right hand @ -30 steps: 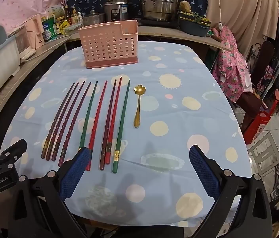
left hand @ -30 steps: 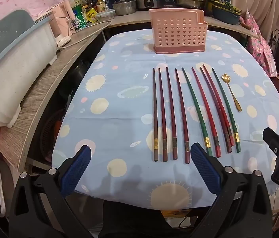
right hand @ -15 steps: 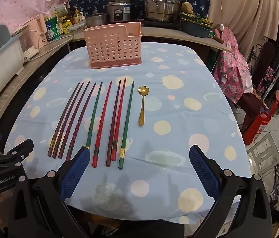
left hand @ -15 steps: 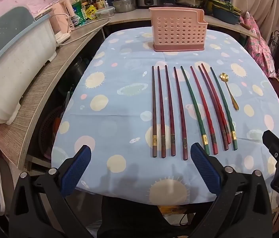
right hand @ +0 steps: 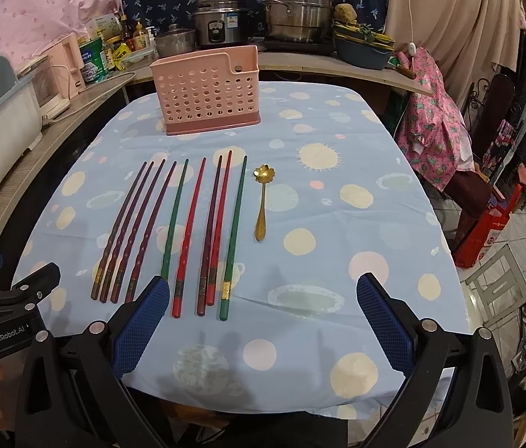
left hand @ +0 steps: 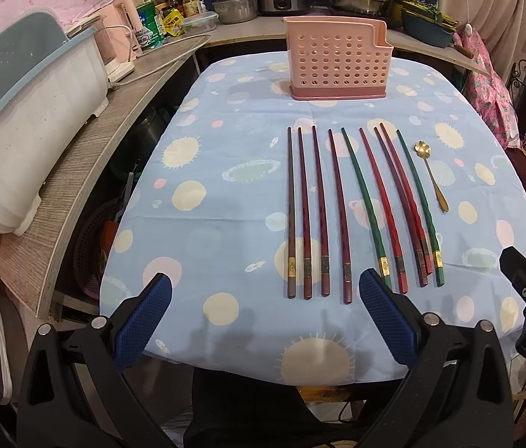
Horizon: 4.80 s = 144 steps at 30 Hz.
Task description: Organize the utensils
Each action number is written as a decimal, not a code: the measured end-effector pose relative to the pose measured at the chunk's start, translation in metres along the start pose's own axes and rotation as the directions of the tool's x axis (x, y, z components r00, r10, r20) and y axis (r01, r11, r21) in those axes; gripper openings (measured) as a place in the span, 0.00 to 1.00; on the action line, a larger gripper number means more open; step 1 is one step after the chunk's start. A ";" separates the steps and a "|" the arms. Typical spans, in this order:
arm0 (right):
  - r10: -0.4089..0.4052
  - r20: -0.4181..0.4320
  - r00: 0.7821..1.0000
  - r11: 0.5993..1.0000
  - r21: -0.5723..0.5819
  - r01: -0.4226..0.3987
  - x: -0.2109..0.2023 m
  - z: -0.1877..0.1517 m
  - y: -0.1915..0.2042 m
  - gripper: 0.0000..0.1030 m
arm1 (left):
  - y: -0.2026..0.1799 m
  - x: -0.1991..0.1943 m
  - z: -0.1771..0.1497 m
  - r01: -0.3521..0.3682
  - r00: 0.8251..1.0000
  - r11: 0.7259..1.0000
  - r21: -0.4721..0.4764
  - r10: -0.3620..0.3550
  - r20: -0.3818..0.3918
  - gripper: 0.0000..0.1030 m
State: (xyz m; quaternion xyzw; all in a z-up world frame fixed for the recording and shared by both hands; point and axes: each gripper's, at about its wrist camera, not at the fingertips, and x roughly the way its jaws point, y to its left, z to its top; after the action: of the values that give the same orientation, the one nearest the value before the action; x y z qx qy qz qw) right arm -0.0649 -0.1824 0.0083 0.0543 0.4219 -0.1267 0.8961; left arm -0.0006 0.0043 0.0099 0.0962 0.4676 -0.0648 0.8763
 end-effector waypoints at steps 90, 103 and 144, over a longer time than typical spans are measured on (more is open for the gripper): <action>0.003 -0.007 1.000 1.000 -0.005 -0.003 -0.001 -0.003 0.006 0.94 | -0.005 0.000 -0.003 0.038 0.999 0.999 -0.013 -0.039 -0.021 0.93; 0.030 0.016 0.999 0.999 0.019 -0.030 0.030 0.007 -0.005 0.93 | 0.020 0.066 0.002 0.046 0.997 0.997 -0.059 -0.049 -0.052 0.89; 0.052 -0.096 0.994 0.998 0.051 -0.047 0.149 0.038 -0.015 0.41 | 0.020 0.101 -0.001 0.151 0.977 0.982 -0.111 -0.165 -0.131 0.54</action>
State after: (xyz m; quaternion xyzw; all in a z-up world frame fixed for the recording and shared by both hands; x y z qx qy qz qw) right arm 0.0506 -0.2319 -0.0823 0.0924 0.4603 -0.1119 0.8758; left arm 0.0586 0.0221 -0.0723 0.0186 0.5367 -0.1039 0.8372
